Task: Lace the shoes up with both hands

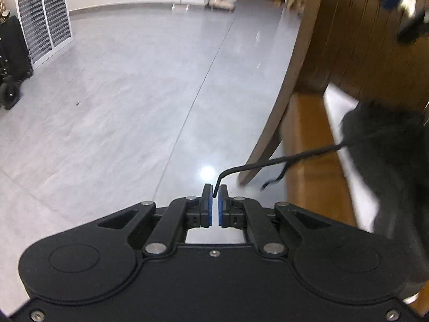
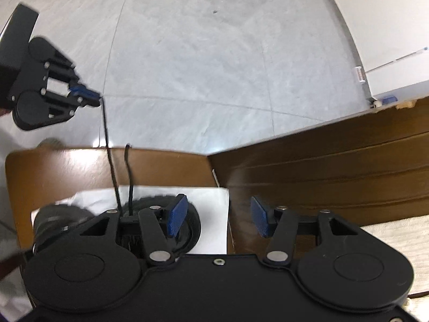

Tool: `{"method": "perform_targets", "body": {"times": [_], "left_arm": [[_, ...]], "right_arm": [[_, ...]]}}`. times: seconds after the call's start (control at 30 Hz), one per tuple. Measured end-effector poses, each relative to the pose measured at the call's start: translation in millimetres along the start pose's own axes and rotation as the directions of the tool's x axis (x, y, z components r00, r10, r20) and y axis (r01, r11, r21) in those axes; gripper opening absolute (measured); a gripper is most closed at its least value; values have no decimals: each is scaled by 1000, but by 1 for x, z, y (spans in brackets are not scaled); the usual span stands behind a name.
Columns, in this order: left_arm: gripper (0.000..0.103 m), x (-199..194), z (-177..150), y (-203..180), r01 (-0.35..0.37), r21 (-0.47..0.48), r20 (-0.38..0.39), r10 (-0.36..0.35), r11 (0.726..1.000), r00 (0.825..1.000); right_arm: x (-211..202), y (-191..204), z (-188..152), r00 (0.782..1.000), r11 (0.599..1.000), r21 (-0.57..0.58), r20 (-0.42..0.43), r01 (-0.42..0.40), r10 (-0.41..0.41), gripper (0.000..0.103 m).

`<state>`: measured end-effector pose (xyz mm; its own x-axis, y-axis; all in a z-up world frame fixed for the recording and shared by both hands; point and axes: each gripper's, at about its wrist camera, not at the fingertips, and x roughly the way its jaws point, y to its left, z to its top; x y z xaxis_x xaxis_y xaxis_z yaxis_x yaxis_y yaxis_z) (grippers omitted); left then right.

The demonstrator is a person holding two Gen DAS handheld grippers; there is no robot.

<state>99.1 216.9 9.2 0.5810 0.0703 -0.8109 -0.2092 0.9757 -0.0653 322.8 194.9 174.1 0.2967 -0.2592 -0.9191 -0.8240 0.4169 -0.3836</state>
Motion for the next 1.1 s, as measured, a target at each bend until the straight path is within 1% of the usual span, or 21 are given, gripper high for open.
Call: {"method": "perform_targets", "body": {"times": [0.17, 0.23, 0.3, 0.4, 0.5, 0.53, 0.57, 0.6, 0.63, 0.7, 0.73, 0.77, 0.8, 0.83, 0.87, 0.9, 0.97, 1.0, 1.03, 1.07, 1.1], "left_arm": [[4, 1, -9, -4, -11, 67, -79, 16, 998, 997], [4, -2, -22, -4, -18, 137, -157, 40, 990, 987], [4, 4, -31, -11, 5, 211, -219, 42, 977, 975], [5, 6, -37, -15, 30, 261, -259, 40, 965, 965], [7, 3, -34, -5, 21, 230, -251, 39, 973, 967], [23, 4, -35, -5, 14, 223, -251, 43, 975, 967], [33, 6, -36, -5, -14, 221, -250, 70, 975, 966], [52, 7, -33, 0, -66, 214, -244, 119, 975, 963], [69, 4, -28, 3, -92, 194, -228, 136, 977, 964], [82, -4, -20, 8, -93, 117, -186, 114, 989, 976], [84, -8, -17, 8, -77, 71, -173, 88, 994, 981], [85, -11, -14, 14, -48, 8, -157, 49, 999, 986], [85, -14, -10, 20, -18, -55, -138, 10, 998, 990], [85, -18, -7, 27, 23, -137, -114, -39, 990, 993], [85, -21, -6, 35, 63, -214, -90, -84, 975, 992], [85, -23, -5, 40, 85, -257, -73, -107, 963, 992], [85, -26, -4, 51, 152, -377, -21, -173, 913, 985], [85, -26, -6, 63, 208, -479, 26, -223, 853, 975], [85, -28, -9, 73, 264, -567, 75, -270, 781, 960], [85, -30, -13, 78, 303, -616, 109, -303, 727, 947], [85, -29, -15, 81, 337, -644, 139, -329, 687, 934]], "right_arm": [[19, 10, 15, 996, 995, -53, 12, -87, 88, 52], [32, 17, 26, 990, 987, -89, 18, -136, 138, 52], [50, 31, 38, 978, 966, -159, 9, -204, 208, 52], [79, 53, 48, 968, 939, -237, -45, -250, 247, 52], [108, 68, 50, 960, 921, -272, -105, -280, 261, 52], [113, 69, 50, 957, 921, -264, -111, -287, 267, 52], [119, 69, 50, 955, 922, -252, -117, -293, 271, 52], [125, 67, 49, 954, 926, -232, -124, -297, 275, 52], [130, 65, 48, 952, 929, -214, -129, -301, 279, 51], [138, 62, 47, 949, 934, -182, -132, -308, 288, 45], [141, 60, 46, 947, 936, -164, -135, -311, 291, 43], [144, 59, 45, 946, 938, -146, -139, -313, 294, 37], [145, 58, 44, 943, 938, -130, -141, -320, 302, 30], [143, 58, 42, 939, 936, -116, -137, -331, 315, 28], [141, 57, 40, 937, 935, -104, -133, -338, 324, 23], [141, 57, 36, 938, 937, -101, -132, -334, 320, 5], [139, 61, 31, 951, 947, -121, -121, -297, 283, 2], [135, 63, 28, 961, 955, -127, -101, -268, 256, 2], [127, 64, 24, 973, 967, -113, -61, -226, 221, 2], [119, 64, 21, 981, 977, -89, -19, -193, 192, 2], [110, 64, 18, 987, 986, -63, 26, -156, 158, 2]]}}
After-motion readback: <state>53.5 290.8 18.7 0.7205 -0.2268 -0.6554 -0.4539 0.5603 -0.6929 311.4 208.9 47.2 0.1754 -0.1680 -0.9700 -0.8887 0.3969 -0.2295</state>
